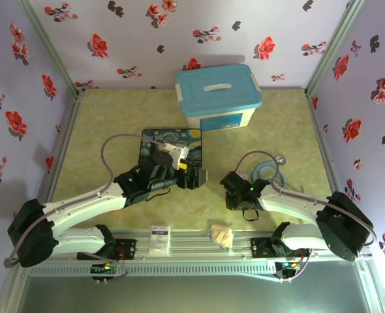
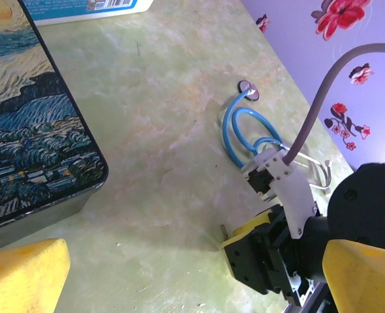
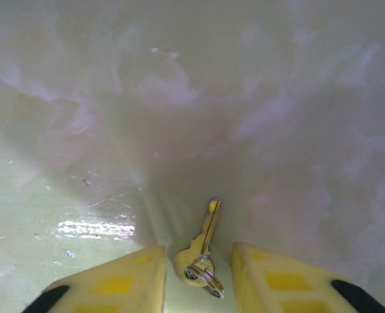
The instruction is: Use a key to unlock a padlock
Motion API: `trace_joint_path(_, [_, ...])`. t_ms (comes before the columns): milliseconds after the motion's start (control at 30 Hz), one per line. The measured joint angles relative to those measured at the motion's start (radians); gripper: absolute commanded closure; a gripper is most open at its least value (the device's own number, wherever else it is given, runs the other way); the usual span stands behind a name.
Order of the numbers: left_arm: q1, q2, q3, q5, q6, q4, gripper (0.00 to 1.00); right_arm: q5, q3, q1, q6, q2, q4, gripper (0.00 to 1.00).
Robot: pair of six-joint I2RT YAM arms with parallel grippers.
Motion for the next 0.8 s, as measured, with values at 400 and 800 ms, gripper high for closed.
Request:
trace_joint_path(400, [0.0, 0.024, 0.0, 0.0, -0.006, 0.019, 0.0, 0.024, -0.02, 0.018, 0.035, -0.025, 0.025, 0.95])
trace_joint_path(800, [0.0, 0.108, 0.0, 0.0, -0.006, 0.046, 0.0, 0.039, -0.001, 0.018, -0.014, -0.003, -0.015, 0.77])
